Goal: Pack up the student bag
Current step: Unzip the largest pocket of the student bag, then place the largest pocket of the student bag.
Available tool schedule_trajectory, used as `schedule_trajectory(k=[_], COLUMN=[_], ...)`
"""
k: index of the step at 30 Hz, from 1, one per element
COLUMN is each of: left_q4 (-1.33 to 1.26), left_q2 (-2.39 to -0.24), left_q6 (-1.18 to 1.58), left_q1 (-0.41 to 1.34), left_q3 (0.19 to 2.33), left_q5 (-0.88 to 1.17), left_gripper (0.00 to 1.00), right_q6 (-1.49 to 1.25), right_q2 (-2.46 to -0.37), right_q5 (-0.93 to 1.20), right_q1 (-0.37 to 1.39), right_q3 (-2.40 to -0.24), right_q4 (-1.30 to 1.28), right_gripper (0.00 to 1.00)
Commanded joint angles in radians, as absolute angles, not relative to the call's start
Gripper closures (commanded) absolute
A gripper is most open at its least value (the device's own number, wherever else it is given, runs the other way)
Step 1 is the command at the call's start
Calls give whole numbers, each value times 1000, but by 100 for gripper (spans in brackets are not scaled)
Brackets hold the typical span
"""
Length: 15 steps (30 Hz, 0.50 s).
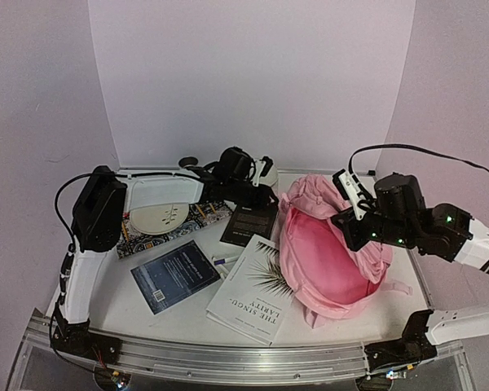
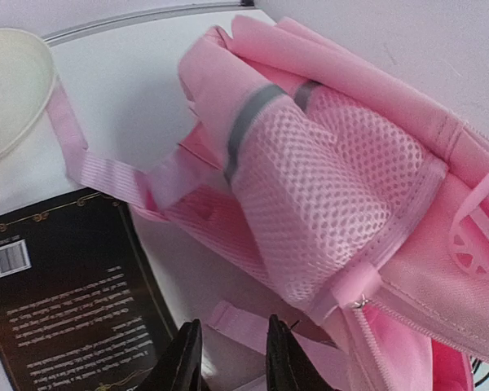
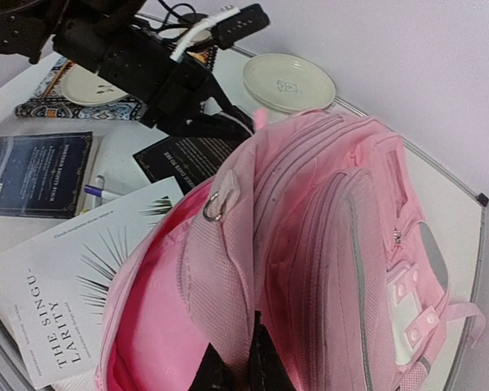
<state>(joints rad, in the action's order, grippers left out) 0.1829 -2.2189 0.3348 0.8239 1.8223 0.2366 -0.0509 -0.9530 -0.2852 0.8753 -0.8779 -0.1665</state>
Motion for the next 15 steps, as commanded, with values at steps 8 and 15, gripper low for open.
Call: schedule_trajectory(k=[8,15], left_q4=[168,167], left_q2=[-1887,-1722], left_q6=[360,434], left_q1=[798,798], left_q3=[1514,1261], left_q5=[108,132], left_gripper=[39,28], right_q6=[-32,-41], right_q2=[-1187,-1232], right_q5=[-520,-552], right_q1=[750,699], right_q3=[-998,-1002], right_q4=[-119,-37], right_gripper=[100,100])
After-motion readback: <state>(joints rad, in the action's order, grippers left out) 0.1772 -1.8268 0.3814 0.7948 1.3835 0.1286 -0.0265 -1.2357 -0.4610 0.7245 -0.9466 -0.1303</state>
